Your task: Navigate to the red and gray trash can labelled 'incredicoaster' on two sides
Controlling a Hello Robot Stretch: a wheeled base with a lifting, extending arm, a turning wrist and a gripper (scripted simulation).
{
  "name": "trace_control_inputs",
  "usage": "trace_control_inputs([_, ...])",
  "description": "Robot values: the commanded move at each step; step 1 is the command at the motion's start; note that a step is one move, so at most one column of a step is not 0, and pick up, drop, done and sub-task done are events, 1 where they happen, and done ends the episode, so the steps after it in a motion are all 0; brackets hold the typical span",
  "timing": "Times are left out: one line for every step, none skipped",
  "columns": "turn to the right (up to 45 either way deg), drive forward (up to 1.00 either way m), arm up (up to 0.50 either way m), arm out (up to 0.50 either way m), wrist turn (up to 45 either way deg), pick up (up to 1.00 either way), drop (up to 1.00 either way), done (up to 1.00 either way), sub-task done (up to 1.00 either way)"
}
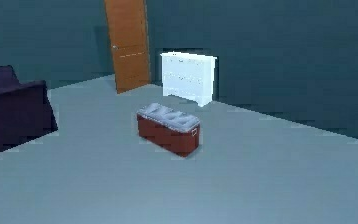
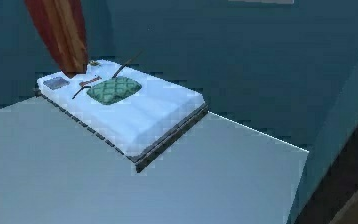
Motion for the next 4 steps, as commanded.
trace_control_inputs([0.0,0.20,0.00,0.00,0.0,0.00,0.00,0.00,0.00])
trace_control_inputs([33.0,0.00,0.00,0.00,0.0,0.00,0.00,0.00,0.00])
trace_control_inputs([0.0,0.15,0.00,0.00,0.0,0.00,0.00,0.00,0.00])
trace_control_inputs([-45.0,0.00,0.00,0.00,0.0,0.00,0.00,0.00,0.00])
